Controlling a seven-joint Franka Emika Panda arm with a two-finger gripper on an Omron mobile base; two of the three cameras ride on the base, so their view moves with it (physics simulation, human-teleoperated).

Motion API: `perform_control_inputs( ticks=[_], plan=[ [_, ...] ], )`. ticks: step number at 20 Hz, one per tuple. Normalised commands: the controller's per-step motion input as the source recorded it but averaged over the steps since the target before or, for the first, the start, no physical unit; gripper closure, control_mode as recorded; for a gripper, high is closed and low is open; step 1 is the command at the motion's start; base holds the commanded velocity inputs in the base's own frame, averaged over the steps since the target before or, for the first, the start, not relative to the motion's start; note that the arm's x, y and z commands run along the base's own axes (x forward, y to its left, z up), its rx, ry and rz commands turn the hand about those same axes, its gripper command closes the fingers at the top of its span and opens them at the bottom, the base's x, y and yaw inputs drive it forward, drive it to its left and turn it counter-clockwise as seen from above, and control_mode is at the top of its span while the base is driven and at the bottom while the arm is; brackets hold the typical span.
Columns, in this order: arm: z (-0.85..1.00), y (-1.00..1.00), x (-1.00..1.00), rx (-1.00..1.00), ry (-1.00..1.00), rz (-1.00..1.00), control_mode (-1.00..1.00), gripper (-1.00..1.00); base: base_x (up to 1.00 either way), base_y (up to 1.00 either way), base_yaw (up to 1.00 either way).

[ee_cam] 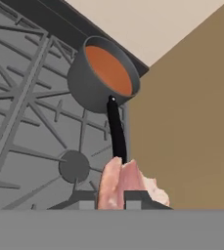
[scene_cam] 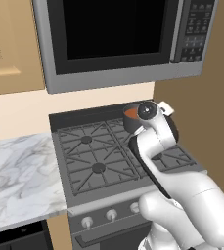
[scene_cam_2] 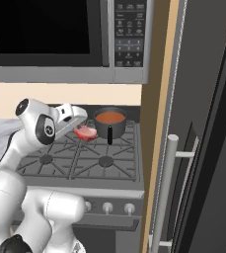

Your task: Retrieve the steak from the fridge and place it on the saucepan with marinade on the stove.

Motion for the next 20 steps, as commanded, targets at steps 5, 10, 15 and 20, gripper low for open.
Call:
perform_control_inputs(
  ticks=[5,10,15,20],
  plan=[
    [0.0,0.0,0.02,-0.07,0.0,0.0,-1.0,1.0,0.0,0.0,0.0],
    [0.0,0.0,0.0,-0.07,0.0,0.0,-1.0,1.0,0.0,0.0,0.0],
    [0.0,0.0,0.02,-0.06,0.0,0.0,-1.0,1.0,0.0,0.0,0.0],
    [0.0,0.0,0.12,-0.03,0.0,0.0,-1.0,1.0,0.0,0.0,0.0]
  ],
)
